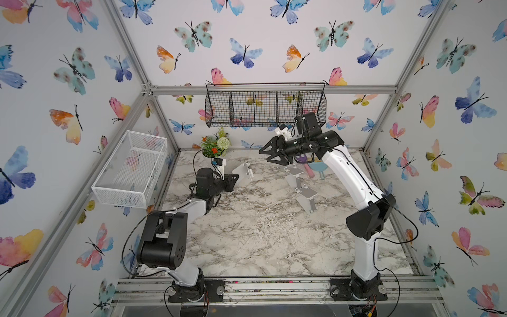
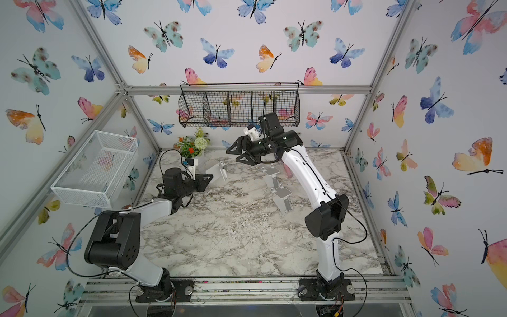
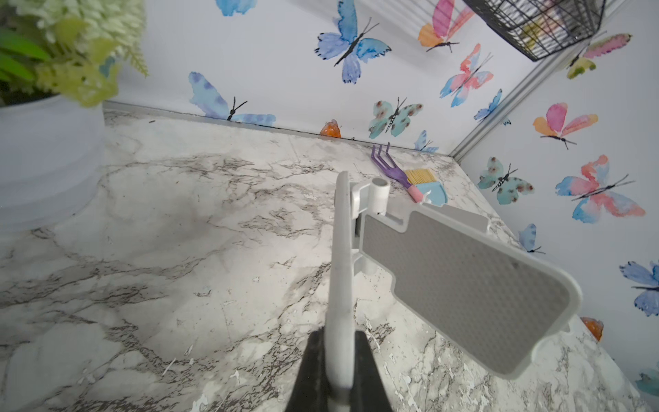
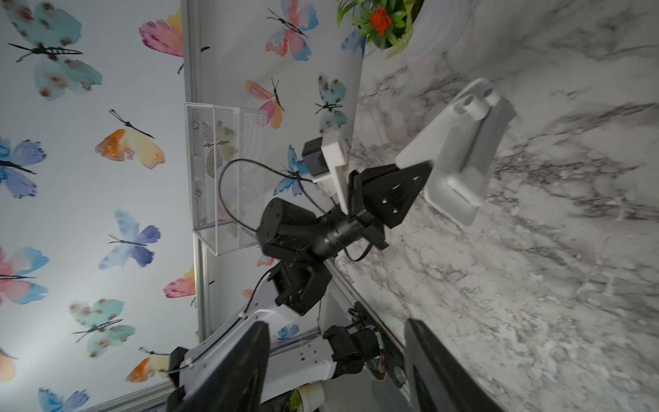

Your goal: Open the phone stand

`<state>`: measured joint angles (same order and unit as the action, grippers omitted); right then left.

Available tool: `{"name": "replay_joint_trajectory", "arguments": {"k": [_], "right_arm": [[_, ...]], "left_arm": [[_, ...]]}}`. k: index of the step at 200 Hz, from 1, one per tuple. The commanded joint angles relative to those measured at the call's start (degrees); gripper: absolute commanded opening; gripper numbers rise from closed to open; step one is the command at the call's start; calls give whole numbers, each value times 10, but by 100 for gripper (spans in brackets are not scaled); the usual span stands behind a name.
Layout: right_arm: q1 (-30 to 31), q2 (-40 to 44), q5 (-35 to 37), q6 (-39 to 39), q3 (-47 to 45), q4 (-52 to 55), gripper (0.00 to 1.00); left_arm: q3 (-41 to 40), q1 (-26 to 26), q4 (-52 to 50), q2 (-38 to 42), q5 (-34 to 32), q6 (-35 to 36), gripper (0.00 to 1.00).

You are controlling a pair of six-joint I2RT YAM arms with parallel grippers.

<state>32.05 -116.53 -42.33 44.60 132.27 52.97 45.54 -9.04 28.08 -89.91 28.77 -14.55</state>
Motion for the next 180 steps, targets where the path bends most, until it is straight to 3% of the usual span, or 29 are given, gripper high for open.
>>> {"name": "replay_joint_trajectory", "arguments": {"k": [1, 45, 81, 136, 180], "right_arm": [[-2, -7, 106, -125, 9, 120, 74], [5, -6, 207, -170, 1, 129, 76], [31, -15, 271, -193, -4, 148, 71], [64, -27, 310, -199, -18, 145, 51], [85, -31, 324, -209, -46, 141, 44]], "left_arm": [[-12, -28, -57, 50, -38, 75, 0], [-42, -90, -88, 112, -150, 141, 0], [-38, -160, -117, 128, -254, 192, 0], [-10, -206, -129, 112, -293, 202, 0], [22, -225, -137, 95, -297, 206, 0]]}}
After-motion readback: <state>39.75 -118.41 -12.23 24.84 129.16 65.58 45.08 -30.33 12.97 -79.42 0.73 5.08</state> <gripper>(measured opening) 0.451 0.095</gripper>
